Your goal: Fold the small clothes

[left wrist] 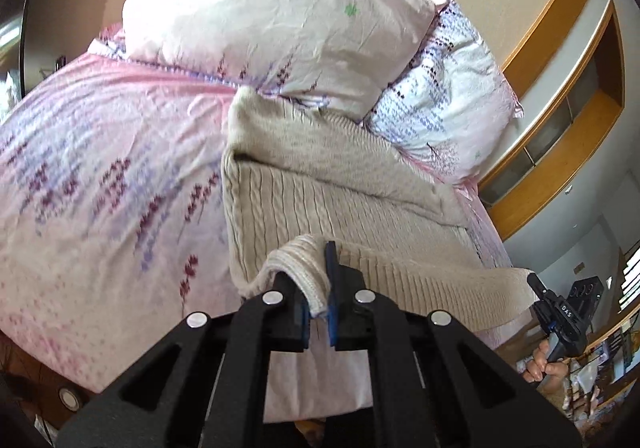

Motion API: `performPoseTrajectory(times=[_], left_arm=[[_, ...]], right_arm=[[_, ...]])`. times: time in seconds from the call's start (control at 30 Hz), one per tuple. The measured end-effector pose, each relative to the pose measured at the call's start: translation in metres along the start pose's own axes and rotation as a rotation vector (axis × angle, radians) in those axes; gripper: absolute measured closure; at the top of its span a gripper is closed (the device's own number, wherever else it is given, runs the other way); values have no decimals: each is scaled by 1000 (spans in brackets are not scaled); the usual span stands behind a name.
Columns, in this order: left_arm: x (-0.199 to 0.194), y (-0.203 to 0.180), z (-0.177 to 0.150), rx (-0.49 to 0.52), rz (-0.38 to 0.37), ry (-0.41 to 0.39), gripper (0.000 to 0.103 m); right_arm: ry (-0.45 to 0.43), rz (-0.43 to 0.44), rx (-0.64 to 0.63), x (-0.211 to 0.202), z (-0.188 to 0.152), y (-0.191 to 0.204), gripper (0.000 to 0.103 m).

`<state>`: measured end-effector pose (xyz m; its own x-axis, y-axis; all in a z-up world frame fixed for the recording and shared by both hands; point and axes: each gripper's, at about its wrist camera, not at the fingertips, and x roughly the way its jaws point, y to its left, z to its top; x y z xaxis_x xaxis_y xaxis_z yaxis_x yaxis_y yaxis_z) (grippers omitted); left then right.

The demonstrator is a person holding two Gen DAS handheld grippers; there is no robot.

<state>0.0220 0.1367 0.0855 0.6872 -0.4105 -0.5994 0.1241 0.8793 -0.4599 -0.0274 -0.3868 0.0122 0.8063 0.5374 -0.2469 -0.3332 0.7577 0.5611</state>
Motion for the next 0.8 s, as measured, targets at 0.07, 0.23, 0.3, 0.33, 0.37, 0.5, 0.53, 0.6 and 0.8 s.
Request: performPoseTrajectory(times=[0.07, 0.23, 0.3, 0.33, 0.37, 0.5, 0.53, 0.6, 0.8], left_arm=[[-1, -8, 13, 49, 27, -49, 97], [6, -28, 41, 153, 96, -141, 97], [12, -32, 51, 172, 117, -156, 97], [16, -32, 56, 166, 119, -156, 97], [20, -31, 60, 157, 117, -152, 97], [38, -26, 74, 133, 133, -138, 97], [40, -25, 77, 125, 134, -139, 97], [46, -22, 79, 113, 139, -138, 97], [66, -21, 96, 123, 170, -138, 97]], right_arm=[[-54, -37, -68, 3, 8, 11, 97], [-164, -145, -234, 13, 21, 38, 97], [-182, -176, -257, 19, 26, 42, 97], [-184, -190, -265, 24, 30, 43, 97], [-183, -204, -272, 28, 34, 43, 97], [-182, -241, -315, 40, 44, 47, 97], [-185, -248, -328, 42, 45, 50, 97], [-196, -271, -351, 46, 47, 54, 97], [-193, -355, -446, 75, 60, 66, 97]])
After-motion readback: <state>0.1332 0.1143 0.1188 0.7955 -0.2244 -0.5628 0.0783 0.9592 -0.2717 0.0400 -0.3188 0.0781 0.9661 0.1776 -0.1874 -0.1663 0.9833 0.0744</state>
